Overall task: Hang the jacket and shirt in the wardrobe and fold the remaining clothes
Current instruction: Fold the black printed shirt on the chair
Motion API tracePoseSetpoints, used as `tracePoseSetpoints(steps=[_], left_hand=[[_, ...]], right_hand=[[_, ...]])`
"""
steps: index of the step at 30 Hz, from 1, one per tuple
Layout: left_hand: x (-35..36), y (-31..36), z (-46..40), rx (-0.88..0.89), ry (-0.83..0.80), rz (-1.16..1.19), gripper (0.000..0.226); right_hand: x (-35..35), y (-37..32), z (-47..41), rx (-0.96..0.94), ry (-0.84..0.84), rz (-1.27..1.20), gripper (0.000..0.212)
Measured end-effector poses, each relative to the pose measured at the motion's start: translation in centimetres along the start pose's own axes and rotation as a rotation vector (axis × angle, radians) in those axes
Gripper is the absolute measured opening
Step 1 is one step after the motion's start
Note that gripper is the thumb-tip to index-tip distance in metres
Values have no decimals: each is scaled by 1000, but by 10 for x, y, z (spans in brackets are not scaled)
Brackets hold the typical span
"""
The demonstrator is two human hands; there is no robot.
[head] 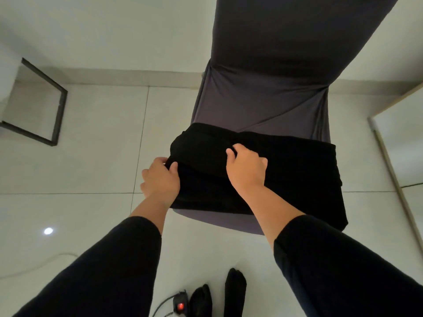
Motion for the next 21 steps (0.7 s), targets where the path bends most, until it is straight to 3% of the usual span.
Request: tracePoseSetpoints(steps=[2,5,7,9,10,12,14,18,21], left_hand=[[-7,0,2,61,67,-37,30],[-9,-6,10,106,90,-90,29],[-7,-17,13,30,74,-28,29],[0,-33,15,-118,31,132,37],[7,-43,16,-222,-23,214,46],[24,-59,21,-408,-178,386,58],[29,-63,28,-450,-279,526,49],[19,-63,27,-398,-280,701,24],[3,-45,28,-405,-309,933,9]], right_hand=[[-7,-5,-1,-55,98,57,37],[1,-4,1,-52,55,157,42],[1,-10,7,-95,132,217,55],[-1,-34,19,-305,265,222,58],[4,-46,26,-427,245,197,60],[31,-57,39,-565,-7,193,77],[59,-52,50,-562,-247,314,102],[74,-45,55,-520,-282,480,126],[75,-50,56,-485,-310,485,112]])
Point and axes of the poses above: each hand's wrist, its own z-axis away from the middle knuckle, its own x-axis out of the palm, y = z × x, the point moved 7 cm from there along -z, towards the middle knuckle, and after that the axes turned 3 degrees about x, right-handed, at the moved point
